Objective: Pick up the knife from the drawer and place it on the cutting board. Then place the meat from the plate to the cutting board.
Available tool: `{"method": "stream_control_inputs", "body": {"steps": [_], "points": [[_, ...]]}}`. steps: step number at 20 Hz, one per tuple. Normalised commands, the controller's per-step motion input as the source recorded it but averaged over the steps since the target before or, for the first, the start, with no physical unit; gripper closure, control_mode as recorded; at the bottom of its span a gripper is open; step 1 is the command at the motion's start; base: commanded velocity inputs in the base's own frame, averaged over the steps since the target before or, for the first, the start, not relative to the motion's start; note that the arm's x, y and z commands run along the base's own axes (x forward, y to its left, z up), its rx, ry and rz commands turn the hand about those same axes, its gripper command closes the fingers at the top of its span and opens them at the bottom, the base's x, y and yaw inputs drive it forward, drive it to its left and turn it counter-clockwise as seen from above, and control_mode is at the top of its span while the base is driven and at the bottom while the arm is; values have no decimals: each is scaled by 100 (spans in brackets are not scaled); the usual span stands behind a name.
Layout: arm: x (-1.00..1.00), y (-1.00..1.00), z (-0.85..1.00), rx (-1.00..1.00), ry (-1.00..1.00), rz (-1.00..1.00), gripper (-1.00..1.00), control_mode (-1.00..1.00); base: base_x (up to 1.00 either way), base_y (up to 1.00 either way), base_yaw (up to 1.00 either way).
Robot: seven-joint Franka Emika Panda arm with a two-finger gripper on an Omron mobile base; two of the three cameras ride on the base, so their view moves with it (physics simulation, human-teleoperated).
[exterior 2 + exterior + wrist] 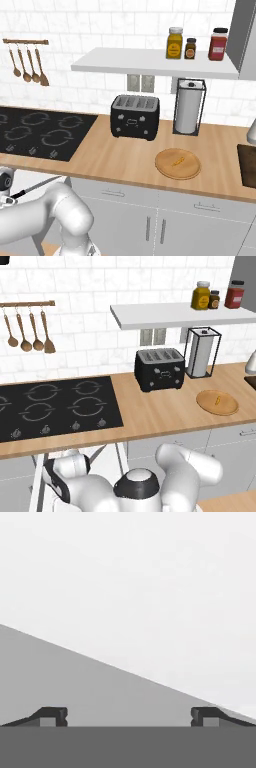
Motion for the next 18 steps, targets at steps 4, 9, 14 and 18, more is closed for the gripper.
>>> {"method": "stream_control_inputs", "body": {"steps": [4,9,14,18], "points": [[-66,14,-14,0,22,13,-100,-100,0,0,0],[-47,12,-4,0,23,13,-100,-100,0,0,0],[25,2,39,-4,5,3,-100,-100,0,0,0],[82,0,56,-2,0,0,-100,-100,0,0,0]]}}
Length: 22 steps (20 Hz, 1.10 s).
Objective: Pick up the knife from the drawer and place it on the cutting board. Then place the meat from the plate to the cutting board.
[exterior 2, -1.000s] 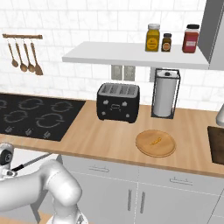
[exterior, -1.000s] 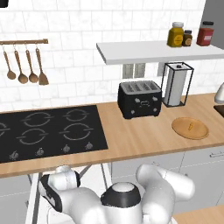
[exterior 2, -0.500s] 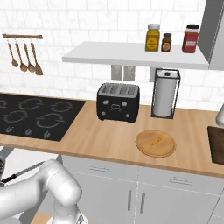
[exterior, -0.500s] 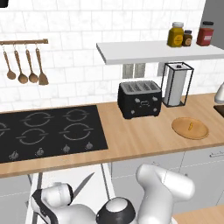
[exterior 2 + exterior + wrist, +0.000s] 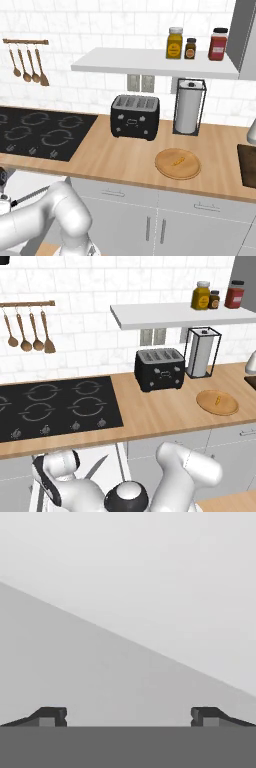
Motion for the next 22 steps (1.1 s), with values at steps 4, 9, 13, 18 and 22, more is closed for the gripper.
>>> {"method": "stream_control_inputs", "body": {"steps": [4,9,13,18,22], "points": [[99,0,53,0,-2,0,-100,-100,0,0,0],[79,0,52,0,-12,-3,-100,-100,0,0,0],[15,0,41,0,-23,-4,-100,-100,0,0,0],[9,3,5,-3,-16,0,-100,-100,0,0,0],[22,0,-11,0,-9,0,-100,-100,0,0,0]]}}
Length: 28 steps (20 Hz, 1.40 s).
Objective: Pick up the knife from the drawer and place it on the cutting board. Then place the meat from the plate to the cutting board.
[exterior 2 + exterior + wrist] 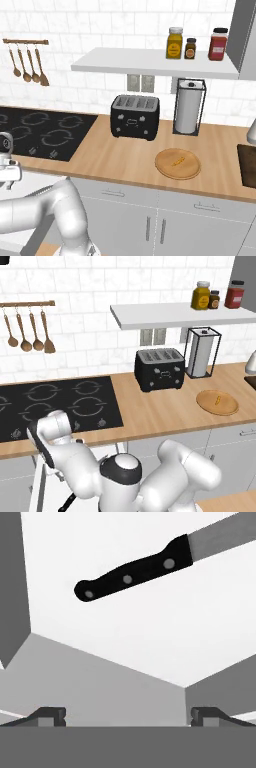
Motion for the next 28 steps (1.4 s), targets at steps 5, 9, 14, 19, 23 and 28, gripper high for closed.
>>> {"method": "stream_control_inputs", "body": {"steps": [5,9,14,19,23,28], "points": [[44,0,-11,0,-9,0,-100,-100,0,0,0],[24,2,-40,0,-10,0,-100,-100,0,0,0],[2,9,-28,0,-18,0,-100,-100,0,0,0],[0,16,-16,0,-11,0,-100,-100,0,0,0],[0,9,-8,0,-7,0,-100,-100,0,0,0],[0,11,-9,0,1,-1,-100,-100,0,0,0]]}}
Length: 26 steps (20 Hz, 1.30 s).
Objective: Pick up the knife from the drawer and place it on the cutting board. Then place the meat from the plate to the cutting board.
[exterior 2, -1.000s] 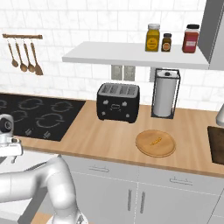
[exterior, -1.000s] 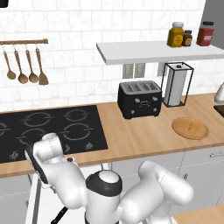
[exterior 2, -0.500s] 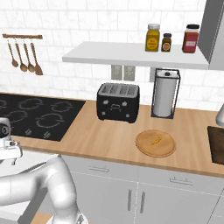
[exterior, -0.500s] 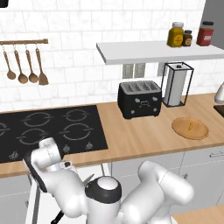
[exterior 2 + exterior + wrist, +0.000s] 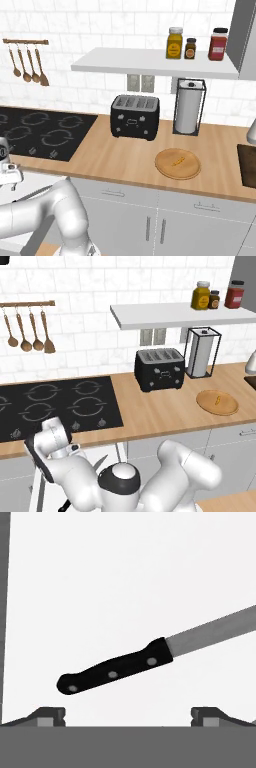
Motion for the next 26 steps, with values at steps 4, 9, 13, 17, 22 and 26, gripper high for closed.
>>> {"method": "stream_control_inputs", "body": {"steps": [4,9,13,17,22,26], "points": [[0,25,-36,0,0,-1,-100,-100,0,0,0],[0,22,-53,0,0,-1,-100,-100,0,0,0],[3,4,-49,0,0,-1,-100,-100,0,0,0],[0,-3,-41,0,0,-7,-100,-100,0,0,0],[-24,-13,-14,0,0,-17,-100,-100,0,0,0],[-22,-27,0,0,0,-16,-100,-100,0,0,0]]}}
